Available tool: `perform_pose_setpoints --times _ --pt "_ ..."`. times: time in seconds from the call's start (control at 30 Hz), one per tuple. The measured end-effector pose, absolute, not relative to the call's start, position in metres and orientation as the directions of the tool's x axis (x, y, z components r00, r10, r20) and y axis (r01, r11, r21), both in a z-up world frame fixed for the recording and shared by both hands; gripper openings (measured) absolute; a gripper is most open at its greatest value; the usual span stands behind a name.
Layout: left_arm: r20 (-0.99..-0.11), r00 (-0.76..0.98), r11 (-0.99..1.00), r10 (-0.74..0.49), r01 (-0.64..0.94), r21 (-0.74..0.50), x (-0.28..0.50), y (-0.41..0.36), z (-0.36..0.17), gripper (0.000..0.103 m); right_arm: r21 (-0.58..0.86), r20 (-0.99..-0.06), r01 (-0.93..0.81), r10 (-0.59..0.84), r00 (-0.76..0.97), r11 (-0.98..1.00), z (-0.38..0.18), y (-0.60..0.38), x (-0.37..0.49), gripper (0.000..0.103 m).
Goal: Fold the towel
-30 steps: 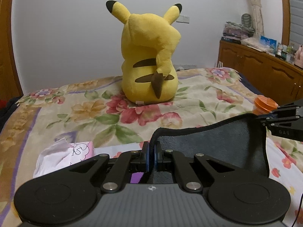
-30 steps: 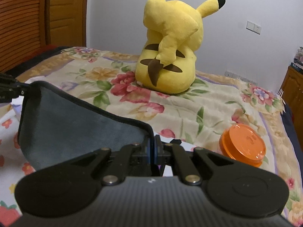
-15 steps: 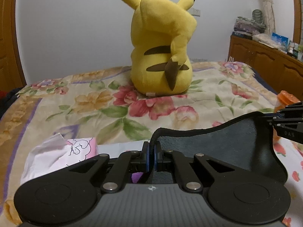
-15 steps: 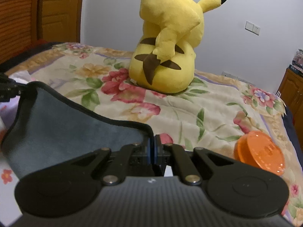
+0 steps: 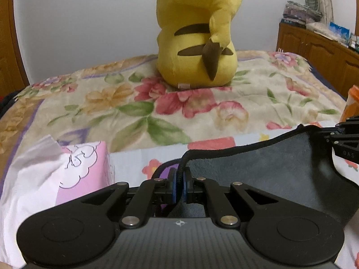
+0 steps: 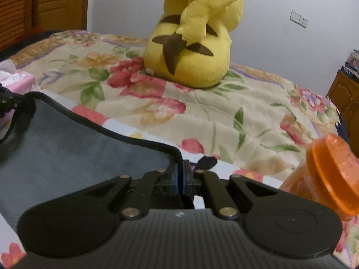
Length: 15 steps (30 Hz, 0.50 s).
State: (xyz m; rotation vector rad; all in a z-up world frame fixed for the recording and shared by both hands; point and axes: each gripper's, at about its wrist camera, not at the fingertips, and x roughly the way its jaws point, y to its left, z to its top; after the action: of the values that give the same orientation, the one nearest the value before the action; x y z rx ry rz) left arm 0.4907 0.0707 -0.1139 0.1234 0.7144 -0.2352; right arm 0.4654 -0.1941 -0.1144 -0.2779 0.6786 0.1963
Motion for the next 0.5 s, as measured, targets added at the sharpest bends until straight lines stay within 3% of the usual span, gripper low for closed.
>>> perform_pose_setpoints --times 0.1,0.13,0.17,0.23,0.33,0.5 --pt "-0.668 0.724 0.969 -0.171 0.247 0.019 0.490 0.072 -0.116 0.016 -0.198 -0.644 -0.267 0.080 0.761 0.943 -0.115 -0.191 0.465 0.013" --pt "-0.669 0.723 0.969 -0.171 0.245 0.018 0.490 0.073 -0.116 0.023 -0.201 -0.644 -0.267 0.079 0.761 0.943 -0.115 -0.190 0.465 0.021" --pt "-0.667 0.726 0.969 -0.169 0.245 0.021 0.488 0.072 -0.116 0.027 -0.201 -0.644 -0.266 0.078 0.761 0.943 -0.114 -0.189 0.465 0.040" --pt "-0.663 0.729 0.968 -0.167 0.248 0.029 0.486 0.071 -0.115 0.037 -0.193 -0.633 -0.267 0.088 0.769 0.944 -0.112 -0.188 0.463 0.054" --pt "-0.658 0.732 0.969 -0.175 0.245 0.016 0.482 0.072 -0.113 0.056 -0.180 -0.633 -0.266 0.095 0.768 0.947 -0.109 -0.187 0.460 0.061" --pt "-0.663 0.723 0.968 -0.195 0.251 -0.011 0.467 0.072 -0.107 0.069 -0.118 -0.621 -0.277 0.147 0.770 0.954 -0.100 -0.189 0.440 0.062"
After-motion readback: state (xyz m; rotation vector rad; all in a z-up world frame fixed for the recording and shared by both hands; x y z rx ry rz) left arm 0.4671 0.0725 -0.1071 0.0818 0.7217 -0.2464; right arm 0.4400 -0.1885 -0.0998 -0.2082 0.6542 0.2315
